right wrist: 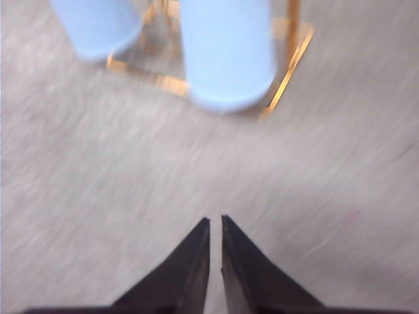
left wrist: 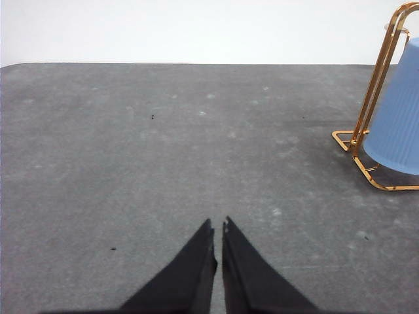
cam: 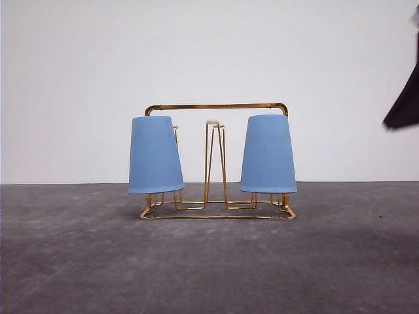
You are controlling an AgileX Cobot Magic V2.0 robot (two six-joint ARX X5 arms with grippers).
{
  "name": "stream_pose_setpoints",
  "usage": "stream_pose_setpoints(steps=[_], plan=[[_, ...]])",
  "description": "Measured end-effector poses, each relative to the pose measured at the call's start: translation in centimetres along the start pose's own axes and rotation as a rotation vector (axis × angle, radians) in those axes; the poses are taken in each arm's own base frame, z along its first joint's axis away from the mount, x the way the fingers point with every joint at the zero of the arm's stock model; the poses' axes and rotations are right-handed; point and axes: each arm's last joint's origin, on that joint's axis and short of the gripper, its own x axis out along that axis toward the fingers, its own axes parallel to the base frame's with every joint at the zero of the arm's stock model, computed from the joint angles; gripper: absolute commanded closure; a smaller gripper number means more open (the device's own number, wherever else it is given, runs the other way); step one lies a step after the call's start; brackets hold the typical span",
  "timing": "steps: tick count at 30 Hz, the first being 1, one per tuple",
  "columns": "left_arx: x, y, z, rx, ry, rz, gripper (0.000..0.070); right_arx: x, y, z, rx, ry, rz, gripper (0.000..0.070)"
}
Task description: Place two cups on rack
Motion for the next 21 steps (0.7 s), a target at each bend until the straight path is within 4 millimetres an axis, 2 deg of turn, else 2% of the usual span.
stream_pose_setpoints(steps=[2,7,10,15,21], plan=[[0.0,0.0,0.0,0.000,0.000,0.000,0.0700,-0.7,-0.6,-0.6,-0.008,-0.074,-0.072,0.0671],[0.0,0.0,0.0,0.000,0.000,0.000,0.0700,-1.0,-2.7,-5.8,0.052,-0.172,-0.298,0.0671],[0.0,0.0,0.0,0.000,0.000,0.000,0.0700,-1.0,-3.5,-7.7,0.067,-0.251,-0.368,0.0671],[0.0,0.0,0.0,0.000,0.000,0.000,0.0700,-1.3,-3.8,-8.7,0.069,-0.337,-0.414,0.0671],[0.0,0.0,0.0,0.000,0.000,0.000,0.0700,-1.4,-3.8,-8.6,0.065,-0.361,-0.417,0.0671]])
